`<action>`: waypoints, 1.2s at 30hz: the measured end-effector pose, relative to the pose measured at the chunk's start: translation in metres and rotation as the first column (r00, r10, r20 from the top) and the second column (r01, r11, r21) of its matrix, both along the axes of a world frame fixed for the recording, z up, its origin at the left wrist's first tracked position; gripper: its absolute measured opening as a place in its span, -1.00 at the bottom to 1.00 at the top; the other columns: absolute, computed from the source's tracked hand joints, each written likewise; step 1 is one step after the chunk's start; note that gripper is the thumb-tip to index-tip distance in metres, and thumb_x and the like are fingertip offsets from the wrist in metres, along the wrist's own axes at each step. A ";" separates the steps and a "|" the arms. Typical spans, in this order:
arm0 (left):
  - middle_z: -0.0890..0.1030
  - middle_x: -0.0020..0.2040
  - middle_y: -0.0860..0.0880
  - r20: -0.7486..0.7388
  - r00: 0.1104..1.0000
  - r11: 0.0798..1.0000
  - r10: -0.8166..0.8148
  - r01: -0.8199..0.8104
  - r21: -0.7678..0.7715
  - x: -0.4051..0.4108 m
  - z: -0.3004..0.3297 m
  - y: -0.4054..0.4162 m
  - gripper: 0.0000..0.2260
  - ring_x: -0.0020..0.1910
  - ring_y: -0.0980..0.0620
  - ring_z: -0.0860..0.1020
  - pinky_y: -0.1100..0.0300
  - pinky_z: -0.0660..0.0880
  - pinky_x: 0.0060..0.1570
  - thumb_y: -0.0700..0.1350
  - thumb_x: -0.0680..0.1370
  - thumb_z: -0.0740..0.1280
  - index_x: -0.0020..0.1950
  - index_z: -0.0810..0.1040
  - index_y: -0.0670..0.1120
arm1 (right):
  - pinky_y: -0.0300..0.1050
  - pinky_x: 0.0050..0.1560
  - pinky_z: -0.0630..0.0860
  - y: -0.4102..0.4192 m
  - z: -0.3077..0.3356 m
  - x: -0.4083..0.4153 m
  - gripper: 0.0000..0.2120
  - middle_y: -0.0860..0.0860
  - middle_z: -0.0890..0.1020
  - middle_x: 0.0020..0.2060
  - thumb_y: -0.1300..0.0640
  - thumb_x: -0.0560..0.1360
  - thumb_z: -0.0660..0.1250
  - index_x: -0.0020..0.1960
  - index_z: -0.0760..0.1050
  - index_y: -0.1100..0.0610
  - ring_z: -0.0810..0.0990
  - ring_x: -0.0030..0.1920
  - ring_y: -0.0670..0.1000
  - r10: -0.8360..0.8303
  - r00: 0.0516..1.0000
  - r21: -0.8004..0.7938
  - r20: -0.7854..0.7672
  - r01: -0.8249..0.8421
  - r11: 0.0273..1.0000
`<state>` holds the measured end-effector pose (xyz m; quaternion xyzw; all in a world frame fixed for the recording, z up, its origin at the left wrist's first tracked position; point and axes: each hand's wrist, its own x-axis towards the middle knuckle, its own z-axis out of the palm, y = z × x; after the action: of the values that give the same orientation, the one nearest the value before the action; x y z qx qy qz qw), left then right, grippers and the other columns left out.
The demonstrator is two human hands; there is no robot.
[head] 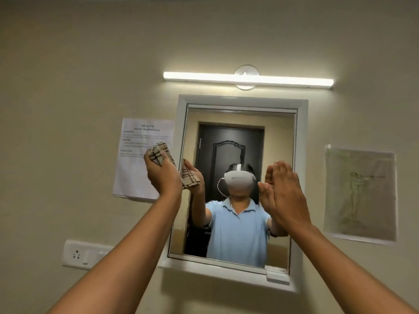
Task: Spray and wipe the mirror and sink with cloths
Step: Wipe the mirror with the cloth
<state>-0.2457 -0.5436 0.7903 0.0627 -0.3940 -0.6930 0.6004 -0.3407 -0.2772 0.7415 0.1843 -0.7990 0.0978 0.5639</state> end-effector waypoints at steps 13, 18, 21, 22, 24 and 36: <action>-0.26 0.60 -0.11 0.044 0.741 0.387 0.670 -0.298 -0.873 -0.091 -0.007 0.026 -0.23 0.57 -0.07 -0.31 -0.22 -0.31 0.48 0.31 0.58 0.02 0.60 -0.21 -0.07 | -0.02 0.56 -0.15 0.017 0.040 -0.026 -0.35 0.07 -0.06 0.58 -0.16 0.62 -0.14 0.59 -0.09 0.16 -0.16 0.57 0.00 -0.083 0.991 -0.044 -0.101 0.079 0.996; -0.33 0.58 -0.13 -0.080 0.666 0.157 0.741 -0.289 -0.944 -0.099 0.020 -0.001 -0.26 0.55 -0.09 -0.34 -0.26 -0.23 0.49 0.28 0.60 -0.03 0.59 -0.25 -0.09 | -0.01 0.55 -0.05 0.026 0.045 -0.027 -0.42 0.07 0.07 0.56 -0.08 0.62 -0.07 0.58 -0.02 0.12 -0.01 0.57 0.03 -0.028 0.987 -0.022 -0.160 0.025 0.999; -0.32 0.59 -0.12 -0.155 0.666 0.074 0.730 -0.302 -0.951 -0.100 0.055 -0.011 -0.26 0.56 -0.08 -0.33 -0.26 -0.21 0.49 0.27 0.60 -0.02 0.59 -0.27 -0.07 | 0.16 0.52 0.11 0.033 0.050 -0.039 -0.43 0.04 0.05 0.58 -0.06 0.62 -0.11 0.59 -0.10 0.03 0.01 0.57 0.04 0.044 0.988 0.000 -0.146 -0.044 0.999; -0.32 0.59 -0.11 -0.175 0.669 0.049 0.722 -0.302 -0.952 -0.100 0.064 -0.013 -0.26 0.56 -0.08 -0.33 -0.25 -0.21 0.50 0.28 0.60 -0.03 0.59 -0.28 -0.07 | 0.17 0.51 0.14 0.035 0.052 -0.040 -0.44 0.03 0.06 0.57 -0.05 0.61 -0.10 0.59 -0.07 0.03 0.04 0.57 0.04 0.058 0.987 -0.001 -0.150 -0.059 0.998; -0.31 0.59 -0.10 -0.202 0.670 0.017 0.714 -0.305 -0.952 -0.101 0.075 -0.014 -0.26 0.56 -0.07 -0.31 -0.23 -0.21 0.50 0.29 0.59 -0.05 0.59 -0.28 -0.07 | 0.10 0.51 0.18 0.038 0.055 -0.034 -0.44 0.04 0.14 0.55 0.04 0.57 -0.07 0.56 0.07 0.10 0.10 0.56 0.04 0.020 0.984 -0.008 -0.179 -0.021 1.000; -0.27 0.59 -0.11 -0.445 0.659 -0.285 0.607 -0.342 -0.895 -0.110 0.088 0.060 -0.29 0.57 -0.05 -0.28 -0.18 -0.23 0.51 0.28 0.61 -0.07 0.60 -0.22 -0.10 | -0.04 0.47 0.17 0.047 0.056 -0.020 -0.40 0.03 0.07 0.57 0.12 0.53 -0.08 0.57 -0.04 0.09 0.02 0.56 0.02 -0.019 0.986 -0.038 -0.163 0.013 0.999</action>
<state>-0.3555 -0.4837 0.8787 -0.1551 -0.7453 0.1116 0.6388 -0.3607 -0.2302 0.7976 0.1749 -0.7496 0.0926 0.6316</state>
